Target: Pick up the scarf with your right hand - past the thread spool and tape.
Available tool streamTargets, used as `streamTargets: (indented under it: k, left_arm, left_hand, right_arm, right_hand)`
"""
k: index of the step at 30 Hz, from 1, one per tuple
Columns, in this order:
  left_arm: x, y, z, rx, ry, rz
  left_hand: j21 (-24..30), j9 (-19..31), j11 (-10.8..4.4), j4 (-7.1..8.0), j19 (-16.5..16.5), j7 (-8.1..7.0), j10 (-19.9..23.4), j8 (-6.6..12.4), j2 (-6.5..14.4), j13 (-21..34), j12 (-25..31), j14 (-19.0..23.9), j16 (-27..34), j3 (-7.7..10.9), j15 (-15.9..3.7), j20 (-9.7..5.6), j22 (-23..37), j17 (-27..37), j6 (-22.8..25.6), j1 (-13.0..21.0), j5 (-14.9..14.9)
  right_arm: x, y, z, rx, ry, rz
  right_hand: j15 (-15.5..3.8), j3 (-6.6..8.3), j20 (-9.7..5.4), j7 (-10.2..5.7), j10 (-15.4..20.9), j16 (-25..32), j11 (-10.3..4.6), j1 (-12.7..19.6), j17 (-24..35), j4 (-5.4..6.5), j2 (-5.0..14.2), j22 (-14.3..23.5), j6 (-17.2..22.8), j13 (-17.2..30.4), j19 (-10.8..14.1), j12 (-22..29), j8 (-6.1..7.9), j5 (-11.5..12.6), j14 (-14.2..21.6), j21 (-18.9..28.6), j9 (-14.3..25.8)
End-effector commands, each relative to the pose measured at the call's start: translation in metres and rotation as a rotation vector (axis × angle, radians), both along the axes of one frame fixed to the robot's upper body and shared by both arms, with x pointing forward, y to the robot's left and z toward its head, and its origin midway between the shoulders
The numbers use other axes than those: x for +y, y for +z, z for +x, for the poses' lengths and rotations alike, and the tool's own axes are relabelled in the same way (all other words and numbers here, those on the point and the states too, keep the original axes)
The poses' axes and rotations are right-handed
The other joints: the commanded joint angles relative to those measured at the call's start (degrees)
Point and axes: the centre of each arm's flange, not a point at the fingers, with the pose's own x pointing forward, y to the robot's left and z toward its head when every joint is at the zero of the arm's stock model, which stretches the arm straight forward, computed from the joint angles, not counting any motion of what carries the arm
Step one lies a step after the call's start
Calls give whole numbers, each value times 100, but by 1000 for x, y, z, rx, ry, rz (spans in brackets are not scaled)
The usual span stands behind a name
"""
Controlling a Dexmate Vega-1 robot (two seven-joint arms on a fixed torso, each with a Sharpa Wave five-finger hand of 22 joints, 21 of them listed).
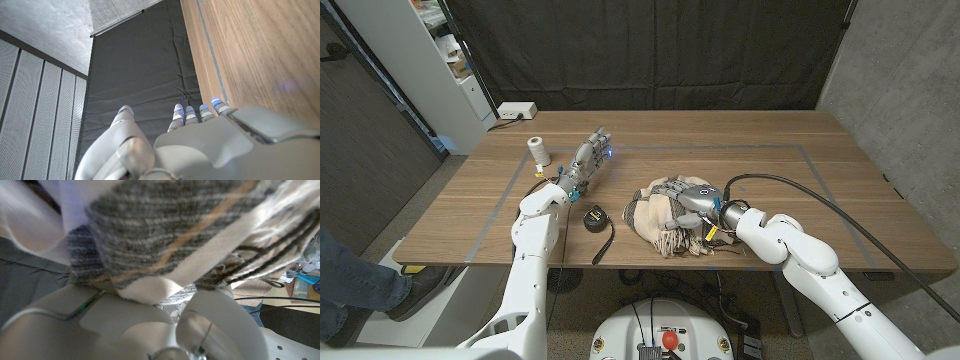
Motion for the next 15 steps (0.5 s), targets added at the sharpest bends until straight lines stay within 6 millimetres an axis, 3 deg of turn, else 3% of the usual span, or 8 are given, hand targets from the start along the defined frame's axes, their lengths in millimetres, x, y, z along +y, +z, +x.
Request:
streamTargets:
  k: [1,5,10,13,15]
  left_arm:
    - [-4,-2,-1,4,1,5]
    - [-6,-2,-1,2,-4,6]
    - [-7,-3,-2,5,-4,1]
    - [-7,-3,-2,6,-3,-1]
    - [-8,-3,-2,5,-2,0]
  left_hand:
    - [-19,17,-17,-27,-704,25,14,-10,43,8,-15,-4,7,14,24,21,14,10,6,-11,-2]
    - [-24,17,-15,-29,-702,25,18,-10,44,8,-14,-6,6,13,35,19,14,10,4,-12,-3]
    - [-31,17,-17,-32,-699,29,18,-8,46,8,-14,-12,4,12,28,18,14,10,12,-15,-3]
    - [-33,17,-20,-33,-697,29,20,-6,46,8,-13,-8,6,11,25,21,14,10,16,-16,-3]
    - [-36,17,-29,-34,-695,27,17,-7,47,8,-14,-4,7,10,28,20,14,10,14,-17,-3]
  right_arm:
    - [-4,-9,5,12,-22,-8]
    - [-6,-10,6,6,-26,-5]
    - [-8,-11,7,-14,-17,5]
    - [-9,-11,7,-18,-16,5]
    - [-10,-12,8,-21,-11,8]
  right_hand:
    - [-73,23,0,-20,17,28,-13,116,12,-37,-2,34,75,31,97,40,42,44,29,32,5]
    - [-170,61,-18,-80,32,55,-56,258,25,-53,50,45,191,40,287,40,66,68,102,86,10]
    - [-422,142,-57,-160,318,268,-122,687,126,-58,136,72,692,95,1317,126,165,100,617,358,52]
    - [-533,163,-73,-195,479,372,-172,832,194,-44,159,69,956,119,1836,170,220,89,845,482,77]
    - [-544,178,-72,-198,626,410,-168,910,229,-45,172,62,1021,133,2048,218,224,83,917,523,89]
